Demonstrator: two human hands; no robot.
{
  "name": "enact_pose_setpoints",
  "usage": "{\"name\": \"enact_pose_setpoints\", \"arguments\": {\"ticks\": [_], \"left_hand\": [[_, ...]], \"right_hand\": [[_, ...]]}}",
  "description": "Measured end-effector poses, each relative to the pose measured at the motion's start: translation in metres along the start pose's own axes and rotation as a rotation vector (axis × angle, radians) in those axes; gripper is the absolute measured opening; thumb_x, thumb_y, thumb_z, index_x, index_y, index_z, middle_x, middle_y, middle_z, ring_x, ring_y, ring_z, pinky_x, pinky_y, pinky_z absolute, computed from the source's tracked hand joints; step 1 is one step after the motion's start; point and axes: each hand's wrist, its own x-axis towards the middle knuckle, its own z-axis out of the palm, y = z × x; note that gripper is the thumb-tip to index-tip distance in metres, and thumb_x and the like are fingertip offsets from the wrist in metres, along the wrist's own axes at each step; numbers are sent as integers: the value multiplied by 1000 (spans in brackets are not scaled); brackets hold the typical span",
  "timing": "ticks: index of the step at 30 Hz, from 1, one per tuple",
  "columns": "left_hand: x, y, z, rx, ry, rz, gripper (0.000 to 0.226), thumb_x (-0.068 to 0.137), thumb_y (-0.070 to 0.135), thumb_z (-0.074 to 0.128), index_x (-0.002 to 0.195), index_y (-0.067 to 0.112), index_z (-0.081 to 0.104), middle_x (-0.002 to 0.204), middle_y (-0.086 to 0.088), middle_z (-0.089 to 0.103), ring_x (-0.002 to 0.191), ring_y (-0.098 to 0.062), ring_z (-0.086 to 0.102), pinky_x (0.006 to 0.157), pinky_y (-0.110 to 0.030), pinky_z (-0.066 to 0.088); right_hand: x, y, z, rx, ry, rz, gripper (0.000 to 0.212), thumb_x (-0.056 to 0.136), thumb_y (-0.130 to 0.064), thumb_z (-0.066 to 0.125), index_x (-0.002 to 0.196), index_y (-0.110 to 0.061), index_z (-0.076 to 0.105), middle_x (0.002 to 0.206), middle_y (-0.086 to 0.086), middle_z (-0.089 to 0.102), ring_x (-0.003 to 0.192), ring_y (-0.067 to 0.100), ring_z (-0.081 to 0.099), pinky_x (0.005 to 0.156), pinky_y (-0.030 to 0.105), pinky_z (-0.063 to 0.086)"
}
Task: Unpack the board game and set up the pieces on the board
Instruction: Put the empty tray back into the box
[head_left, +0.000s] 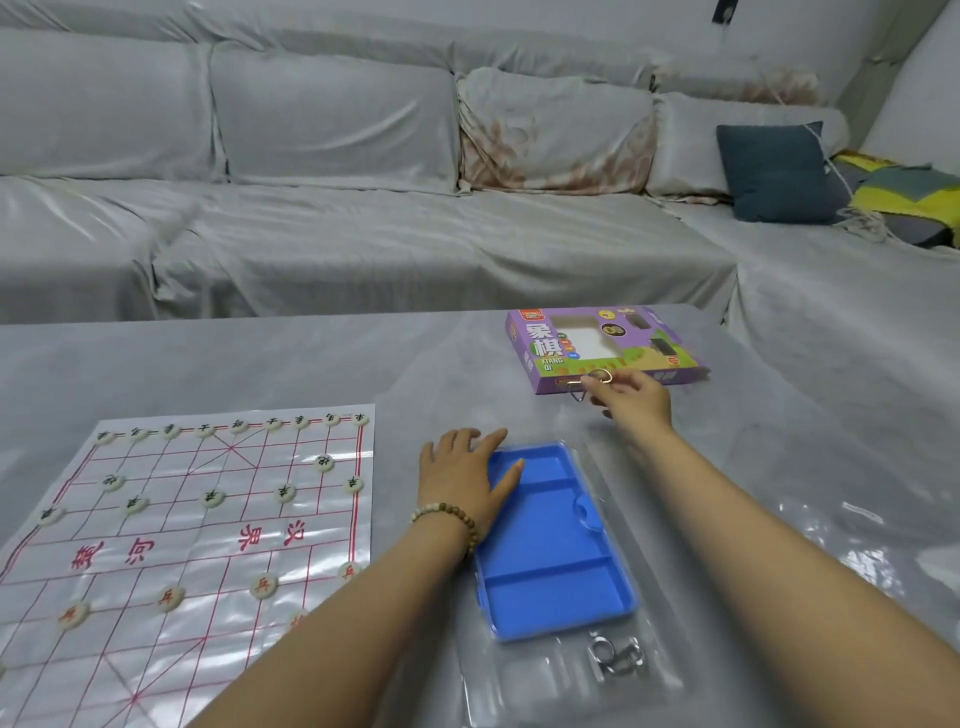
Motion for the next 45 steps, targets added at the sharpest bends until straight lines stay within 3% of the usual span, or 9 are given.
{"name": "enact_pose_setpoints", "arguments": {"ticks": [8,17,22,25,28,35,39,42,45], "left_hand": [[-55,12,-21,-224,-10,-49,53,99,45,24,148,26,18,156,1,18,143,-19,13,118,-36,10],[-144,0,-24,-450,-39,-165,58,99,41,30,149,14,15,157,-3,12,144,-16,11,117,-28,8],[-154,7,-13,-539,-61,-259,66,97,47,31,148,7,15,153,-9,25,141,-23,24,115,-34,20],[-150,12,-7,-528,-113,-330,71,95,53,29,149,11,11,154,-11,22,141,-27,22,116,-40,21],[-145,21,-5,-569,-130,-371,70,95,53,28,148,11,13,154,-11,20,142,-29,18,117,-43,16],[-126,41,-18,-1111,-27,-316,61,95,33,46,146,20,16,153,0,25,124,-22,48,100,-35,45],[-77,56,-26,-1232,-85,-255,58,95,22,50,145,18,22,150,3,31,85,-8,61,65,-17,55],[-33,75,-26,-1184,-161,-185,54,97,26,46,145,17,24,148,1,32,90,-14,61,63,-17,54],[11,92,-15,-1076,-240,-149,44,101,36,30,143,22,30,143,-6,40,108,-22,56,88,-33,51]], "right_hand": [[-150,-1,-37,43,-242,9,12,80,-7,72,89,-11,66,72,2,67,56,10,60,51,15,44],[-216,27,-39,-371,-431,-129,21,76,-5,75,69,-20,62,63,0,64,44,5,52,52,14,42],[-200,23,-59,-298,-218,-196,7,82,-16,72,86,-18,68,89,-3,68,73,13,59,66,16,45],[-182,35,-73,-474,-103,-72,44,85,-35,67,121,-13,58,121,4,55,111,22,52,91,29,43],[-175,47,-77,-562,-192,109,59,74,-63,61,98,-9,64,109,11,58,108,28,51,87,37,42],[-167,32,-78,2,-250,234,41,83,-33,70,111,-12,50,99,9,65,67,19,66,62,33,55],[-136,19,-92,262,-242,308,44,88,-23,65,126,-17,43,108,10,67,67,24,72,83,49,52],[-109,23,-108,342,-164,264,49,87,-22,65,131,-19,45,105,3,70,70,24,73,82,43,50],[-88,32,-125,387,-31,258,52,87,-21,66,134,-19,44,112,6,67,70,24,72,76,41,52]]}}
